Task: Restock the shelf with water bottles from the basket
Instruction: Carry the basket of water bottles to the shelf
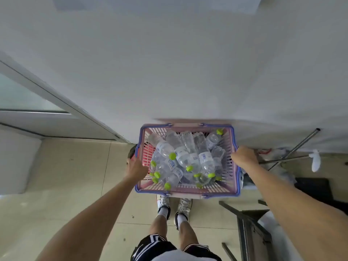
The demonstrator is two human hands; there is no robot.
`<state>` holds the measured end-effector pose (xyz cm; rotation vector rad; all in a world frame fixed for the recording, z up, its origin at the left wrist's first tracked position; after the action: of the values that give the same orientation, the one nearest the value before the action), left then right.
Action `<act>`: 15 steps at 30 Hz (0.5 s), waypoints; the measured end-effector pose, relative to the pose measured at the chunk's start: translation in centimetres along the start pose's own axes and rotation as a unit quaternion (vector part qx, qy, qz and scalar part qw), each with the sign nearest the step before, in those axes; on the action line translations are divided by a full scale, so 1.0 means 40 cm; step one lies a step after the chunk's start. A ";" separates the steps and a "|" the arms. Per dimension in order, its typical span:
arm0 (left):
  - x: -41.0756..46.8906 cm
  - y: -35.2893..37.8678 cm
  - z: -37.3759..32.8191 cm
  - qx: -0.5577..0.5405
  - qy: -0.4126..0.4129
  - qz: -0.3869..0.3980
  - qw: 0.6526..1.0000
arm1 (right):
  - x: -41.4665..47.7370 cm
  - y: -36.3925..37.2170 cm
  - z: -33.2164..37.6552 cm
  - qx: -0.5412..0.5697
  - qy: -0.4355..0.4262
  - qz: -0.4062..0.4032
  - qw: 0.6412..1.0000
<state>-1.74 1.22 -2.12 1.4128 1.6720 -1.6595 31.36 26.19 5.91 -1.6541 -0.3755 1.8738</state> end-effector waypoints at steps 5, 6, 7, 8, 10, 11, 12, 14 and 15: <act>0.004 0.029 0.046 -0.075 -0.055 0.014 0.996 | 0.050 0.064 -0.050 0.045 0.078 -0.053 0.995; 0.009 0.031 0.049 -0.090 -0.060 0.013 0.994 | 0.056 0.086 -0.052 0.039 0.081 -0.033 0.995; 0.020 0.032 0.056 -0.108 -0.058 0.004 0.992 | 0.064 0.103 -0.058 0.039 0.084 -0.019 0.995; 0.029 0.031 0.059 -0.118 -0.060 -0.008 0.991 | 0.072 0.116 -0.064 0.052 0.090 -0.016 0.994; 0.051 0.031 0.069 -0.142 -0.058 -0.026 0.988 | 0.096 0.133 -0.078 0.081 0.090 -0.036 0.992; 0.061 0.029 0.069 -0.158 -0.059 -0.034 0.985 | 0.107 0.135 -0.083 0.101 0.088 -0.045 0.990; 0.071 0.029 0.070 -0.175 -0.056 -0.041 0.982 | 0.120 0.137 -0.089 0.125 0.089 -0.045 0.987; 0.080 0.031 0.063 -0.209 -0.047 -0.051 0.976 | 0.144 0.144 -0.111 0.198 0.116 -0.031 0.973; 0.087 0.035 0.061 -0.225 -0.045 -0.052 0.972 | 0.151 0.153 -0.119 0.237 0.129 -0.030 0.962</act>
<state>-2.92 0.01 -6.27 1.0305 1.9406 -1.2589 34.22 24.24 -3.30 -1.5030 0.1260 1.5228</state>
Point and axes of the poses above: each hand's wrist, its own x-axis towards the middle knuckle, its own y-axis out of the palm, z = x × y, the point moved 3 cm from there along x, towards the middle knuckle, and after that the axes turned 12 degrees about z, right-handed, at the moved point
